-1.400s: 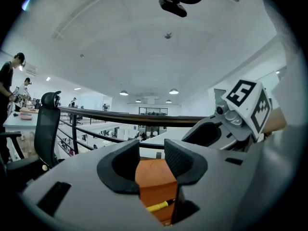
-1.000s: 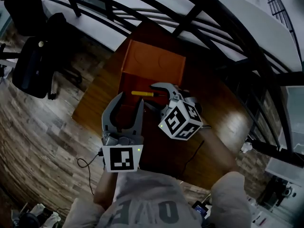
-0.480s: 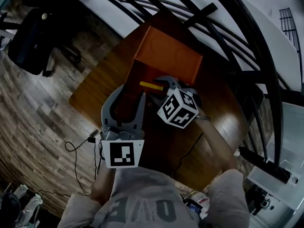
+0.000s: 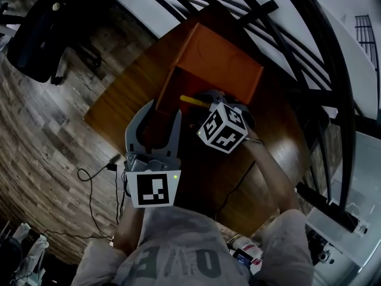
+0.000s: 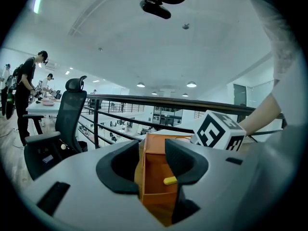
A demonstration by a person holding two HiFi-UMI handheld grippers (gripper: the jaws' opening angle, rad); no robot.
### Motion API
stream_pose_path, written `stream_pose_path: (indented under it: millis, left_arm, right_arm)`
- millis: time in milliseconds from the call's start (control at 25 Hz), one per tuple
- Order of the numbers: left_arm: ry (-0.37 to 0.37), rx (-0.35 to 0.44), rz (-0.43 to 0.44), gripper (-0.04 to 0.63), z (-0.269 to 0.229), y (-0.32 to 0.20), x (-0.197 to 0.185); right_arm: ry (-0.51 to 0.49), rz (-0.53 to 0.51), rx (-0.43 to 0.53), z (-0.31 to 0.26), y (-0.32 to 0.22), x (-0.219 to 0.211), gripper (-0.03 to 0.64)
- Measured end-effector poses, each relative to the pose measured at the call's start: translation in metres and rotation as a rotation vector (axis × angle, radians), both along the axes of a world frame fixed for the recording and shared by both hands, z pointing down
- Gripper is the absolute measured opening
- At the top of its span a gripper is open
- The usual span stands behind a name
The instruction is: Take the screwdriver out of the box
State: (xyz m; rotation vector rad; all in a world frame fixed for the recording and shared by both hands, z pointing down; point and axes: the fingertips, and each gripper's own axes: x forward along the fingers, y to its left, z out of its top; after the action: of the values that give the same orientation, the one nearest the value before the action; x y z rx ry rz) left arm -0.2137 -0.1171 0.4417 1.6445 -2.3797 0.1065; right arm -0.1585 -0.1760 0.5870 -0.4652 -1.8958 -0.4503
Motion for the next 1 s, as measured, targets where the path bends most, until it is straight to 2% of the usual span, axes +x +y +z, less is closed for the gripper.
stream_pose_path:
  millis: [360,600,1000]
  left_arm:
    - [0.017,-0.008,-0.008,0.163,0.0065,0.0025,-0.0009]
    - [0.018,-0.012,-0.005,0.163,0.0076,0.0028,0.0004]
    - [0.030,-0.015,-0.011,0.163,0.0117,0.0031,-0.0011]
  right_arm:
    - [0.052,-0.023,-0.021,0.0032,0.0034,0.0012,0.091]
    - [0.098,-0.064,-0.011,0.0038,0.0049,0.0014,0.087]
    - [0.102,-0.074,-0.004,0.0039,0.0047,0.0020,0.085]
